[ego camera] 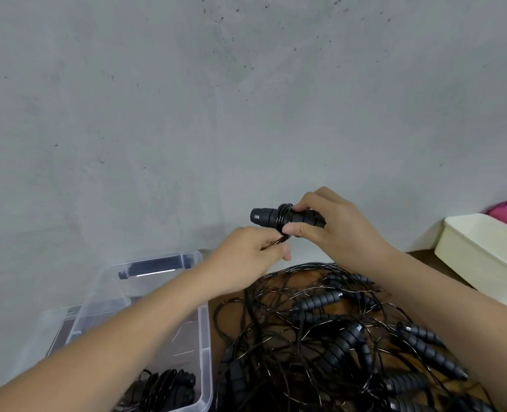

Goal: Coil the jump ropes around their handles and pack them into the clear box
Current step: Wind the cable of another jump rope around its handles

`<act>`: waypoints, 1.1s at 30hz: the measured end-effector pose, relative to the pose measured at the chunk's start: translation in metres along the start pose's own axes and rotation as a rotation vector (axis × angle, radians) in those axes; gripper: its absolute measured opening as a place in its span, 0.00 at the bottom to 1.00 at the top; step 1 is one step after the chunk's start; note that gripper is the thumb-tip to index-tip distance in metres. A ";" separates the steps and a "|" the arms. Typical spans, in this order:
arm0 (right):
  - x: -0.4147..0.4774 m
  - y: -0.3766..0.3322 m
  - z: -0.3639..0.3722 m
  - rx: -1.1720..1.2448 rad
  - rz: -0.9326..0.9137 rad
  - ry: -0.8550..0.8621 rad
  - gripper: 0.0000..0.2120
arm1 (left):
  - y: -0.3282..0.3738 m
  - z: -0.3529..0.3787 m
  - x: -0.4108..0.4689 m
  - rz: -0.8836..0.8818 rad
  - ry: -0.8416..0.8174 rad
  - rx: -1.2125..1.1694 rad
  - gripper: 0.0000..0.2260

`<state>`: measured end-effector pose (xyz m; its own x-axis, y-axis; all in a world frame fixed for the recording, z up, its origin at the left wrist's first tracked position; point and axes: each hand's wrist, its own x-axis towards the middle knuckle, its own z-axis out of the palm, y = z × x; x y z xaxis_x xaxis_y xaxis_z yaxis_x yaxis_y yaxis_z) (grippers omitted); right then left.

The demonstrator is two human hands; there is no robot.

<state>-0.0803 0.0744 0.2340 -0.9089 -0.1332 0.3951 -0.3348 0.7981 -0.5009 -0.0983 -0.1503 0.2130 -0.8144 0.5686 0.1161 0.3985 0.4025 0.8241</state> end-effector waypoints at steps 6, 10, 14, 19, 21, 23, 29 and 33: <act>-0.018 0.004 -0.002 -0.014 -0.008 -0.211 0.20 | 0.010 -0.024 -0.002 0.071 0.009 0.027 0.11; -0.032 -0.004 -0.014 0.146 0.049 -0.396 0.21 | 0.021 -0.041 0.003 0.127 -0.021 -0.021 0.12; -0.041 -0.024 -0.036 0.284 0.083 -0.588 0.15 | 0.018 -0.043 0.013 0.136 -0.105 -0.209 0.14; -0.047 -0.033 -0.052 0.602 0.088 -0.691 0.17 | 0.000 -0.024 0.013 0.089 -0.251 -0.516 0.16; -0.048 -0.036 -0.051 0.748 0.116 -0.706 0.20 | 0.000 -0.018 0.010 0.084 -0.287 -0.551 0.12; -0.048 -0.037 -0.052 0.848 0.128 -0.669 0.21 | -0.003 -0.016 0.007 0.026 -0.275 -0.630 0.12; -0.044 -0.043 -0.051 1.140 0.151 -0.379 0.24 | 0.002 0.017 -0.002 0.000 -0.122 -0.573 0.18; -0.035 -0.043 -0.040 1.100 0.195 -0.165 0.17 | 0.010 0.024 -0.010 0.003 -0.049 -0.513 0.19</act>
<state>-0.0245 0.0676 0.2725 -0.9641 -0.2040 0.1698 -0.1461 -0.1261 -0.9812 -0.0757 -0.1343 0.2069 -0.7878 0.6073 0.1029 0.1324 0.0038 0.9912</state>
